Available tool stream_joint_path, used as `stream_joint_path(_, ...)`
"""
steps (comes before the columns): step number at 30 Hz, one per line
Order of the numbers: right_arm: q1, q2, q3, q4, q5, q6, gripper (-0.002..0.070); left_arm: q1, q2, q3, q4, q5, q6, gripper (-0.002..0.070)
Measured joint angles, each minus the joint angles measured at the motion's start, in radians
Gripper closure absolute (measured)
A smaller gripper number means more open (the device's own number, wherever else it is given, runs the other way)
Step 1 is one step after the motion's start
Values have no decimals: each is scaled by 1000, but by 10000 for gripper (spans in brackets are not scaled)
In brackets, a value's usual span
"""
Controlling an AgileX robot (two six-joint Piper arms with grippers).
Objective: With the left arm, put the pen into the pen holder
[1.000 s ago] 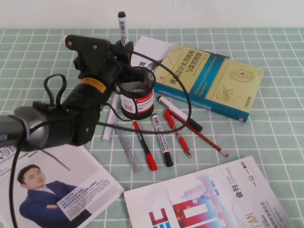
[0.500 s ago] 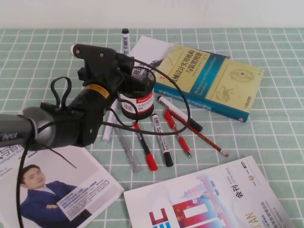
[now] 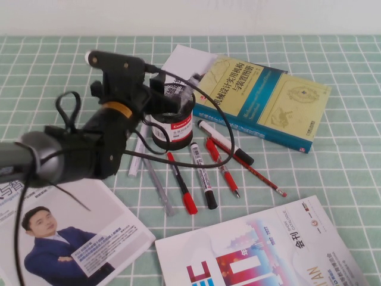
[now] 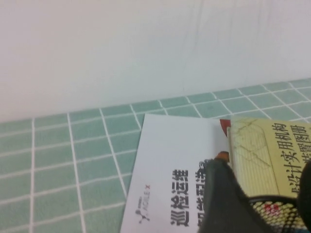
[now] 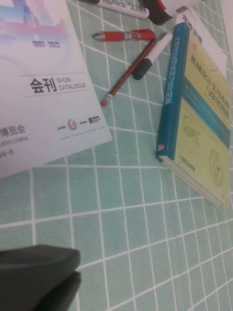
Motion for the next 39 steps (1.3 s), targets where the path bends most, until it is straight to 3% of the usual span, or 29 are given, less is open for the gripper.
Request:
stream_joint_path(3,0,0,0,0,0,0,696,0,-66,0,-3,71,53,421)
stream_joint_path(7,0,0,0,0,0,0,696,0,-219,17,-4,229,71,596)
stream_joint_path(10,0,0,0,0,0,0,696,0,-340,56,-4,308,73,652)
stream_joint_path(24,0,0,0,0,0,0,696,0,-970,467,-2,554,44,675)
stream_joint_path(39,0,0,0,0,0,0,696,0,-1198,550,0,631,142,675)
